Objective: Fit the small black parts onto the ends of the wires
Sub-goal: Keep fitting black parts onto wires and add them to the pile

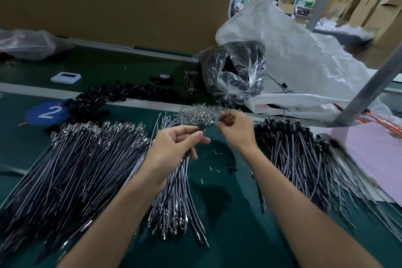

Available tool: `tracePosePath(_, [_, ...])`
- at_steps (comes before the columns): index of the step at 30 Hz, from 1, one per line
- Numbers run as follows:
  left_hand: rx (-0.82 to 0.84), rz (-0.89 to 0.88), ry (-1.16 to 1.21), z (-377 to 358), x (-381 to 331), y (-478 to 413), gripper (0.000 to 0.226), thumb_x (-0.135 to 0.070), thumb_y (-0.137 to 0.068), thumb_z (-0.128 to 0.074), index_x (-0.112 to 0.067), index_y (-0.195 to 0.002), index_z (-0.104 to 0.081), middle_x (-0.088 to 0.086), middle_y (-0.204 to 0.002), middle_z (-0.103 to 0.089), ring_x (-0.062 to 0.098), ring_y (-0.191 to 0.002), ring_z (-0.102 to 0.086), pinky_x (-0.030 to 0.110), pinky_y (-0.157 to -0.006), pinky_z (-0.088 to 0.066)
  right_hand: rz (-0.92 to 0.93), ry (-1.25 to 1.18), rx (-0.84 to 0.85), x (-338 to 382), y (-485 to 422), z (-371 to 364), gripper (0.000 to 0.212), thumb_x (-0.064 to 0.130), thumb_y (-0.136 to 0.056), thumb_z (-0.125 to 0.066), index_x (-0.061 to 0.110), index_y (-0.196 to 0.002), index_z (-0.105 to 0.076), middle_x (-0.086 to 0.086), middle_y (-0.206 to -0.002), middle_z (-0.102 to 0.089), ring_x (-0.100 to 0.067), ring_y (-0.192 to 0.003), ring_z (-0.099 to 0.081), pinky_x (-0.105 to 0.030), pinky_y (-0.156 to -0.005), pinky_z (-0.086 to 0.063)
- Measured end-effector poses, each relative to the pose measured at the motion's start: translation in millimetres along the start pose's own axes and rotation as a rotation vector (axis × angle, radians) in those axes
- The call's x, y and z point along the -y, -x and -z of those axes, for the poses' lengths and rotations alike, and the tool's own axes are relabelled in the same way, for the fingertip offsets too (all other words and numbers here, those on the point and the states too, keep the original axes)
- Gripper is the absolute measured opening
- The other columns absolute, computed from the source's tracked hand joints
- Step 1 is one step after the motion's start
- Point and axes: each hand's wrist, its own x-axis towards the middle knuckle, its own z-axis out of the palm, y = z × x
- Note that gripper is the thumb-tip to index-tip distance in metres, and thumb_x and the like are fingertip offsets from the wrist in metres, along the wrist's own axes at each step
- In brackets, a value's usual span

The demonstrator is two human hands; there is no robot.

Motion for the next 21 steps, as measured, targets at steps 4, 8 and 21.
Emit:
tracePosePath(4, [-0.011,-0.065,-0.075,-2,5,-2,0.014,-0.015,-0.086,-0.070,-0.014,-0.100,-0.068,0.001,-0.082,-0.078,0.010,-0.054,-0.065,0.007,-0.072,-0.047,0.104,-0.396,0.142,14,41,21,0.018,0.005,-0.084,-0.074,0.023,-0.085,-0.074,0.005,-0.076,-0.073,-0.004,-0.069,-0.064,-0.017,-0.066,-0.051])
tracePosePath(8, [0.025,-0.092,-0.134,-4,8,-4,0.014,-0.010,-0.086,-0.071,-0.016,-0.097,-0.066,0.002,-0.080,-0.077,0.015,-0.069,-0.074,0.017,-0.077,-0.056,0.155,-0.455,0.159,20,64,29,0.019,0.001,-0.084,-0.071,0.019,-0.086,-0.074,0.010,-0.072,-0.072,-0.001,-0.064,-0.062,-0.015,-0.063,-0.049])
tracePosePath(21, [0.071,-0.175,-0.163,-3,8,-1,0.026,0.000,-0.076,-0.077,-0.025,-0.085,-0.077,0.007,-0.079,-0.077,0.022,-0.069,-0.074,0.031,-0.070,-0.059,0.216,-0.376,0.151,20,65,35,0.018,0.004,-0.083,-0.074,0.022,-0.087,-0.076,0.002,-0.080,-0.075,-0.011,-0.073,-0.066,-0.022,-0.069,-0.053])
